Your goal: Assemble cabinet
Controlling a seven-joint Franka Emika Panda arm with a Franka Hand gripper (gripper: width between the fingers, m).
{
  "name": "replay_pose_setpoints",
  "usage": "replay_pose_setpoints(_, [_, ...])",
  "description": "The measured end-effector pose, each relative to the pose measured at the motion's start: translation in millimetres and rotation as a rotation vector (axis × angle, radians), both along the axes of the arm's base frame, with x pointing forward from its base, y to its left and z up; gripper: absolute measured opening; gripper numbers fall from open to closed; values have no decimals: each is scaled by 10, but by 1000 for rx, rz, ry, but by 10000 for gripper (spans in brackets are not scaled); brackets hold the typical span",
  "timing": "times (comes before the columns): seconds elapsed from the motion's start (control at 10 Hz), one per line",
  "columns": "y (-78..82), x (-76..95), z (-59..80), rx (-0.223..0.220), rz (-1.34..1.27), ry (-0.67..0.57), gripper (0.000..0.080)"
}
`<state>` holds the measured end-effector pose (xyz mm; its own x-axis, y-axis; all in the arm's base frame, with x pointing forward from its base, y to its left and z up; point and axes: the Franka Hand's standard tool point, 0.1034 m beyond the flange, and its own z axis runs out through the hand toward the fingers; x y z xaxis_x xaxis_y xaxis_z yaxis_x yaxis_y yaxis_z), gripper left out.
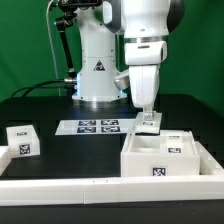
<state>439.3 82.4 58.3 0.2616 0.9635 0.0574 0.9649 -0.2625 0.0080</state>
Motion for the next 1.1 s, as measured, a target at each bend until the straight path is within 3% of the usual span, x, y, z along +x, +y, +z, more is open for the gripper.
replay_pose_setpoints(0.7, [-64, 40, -46, 10, 6, -14, 70])
replay_pose_setpoints(1.1, [-9, 83, -47, 14, 17, -19, 70])
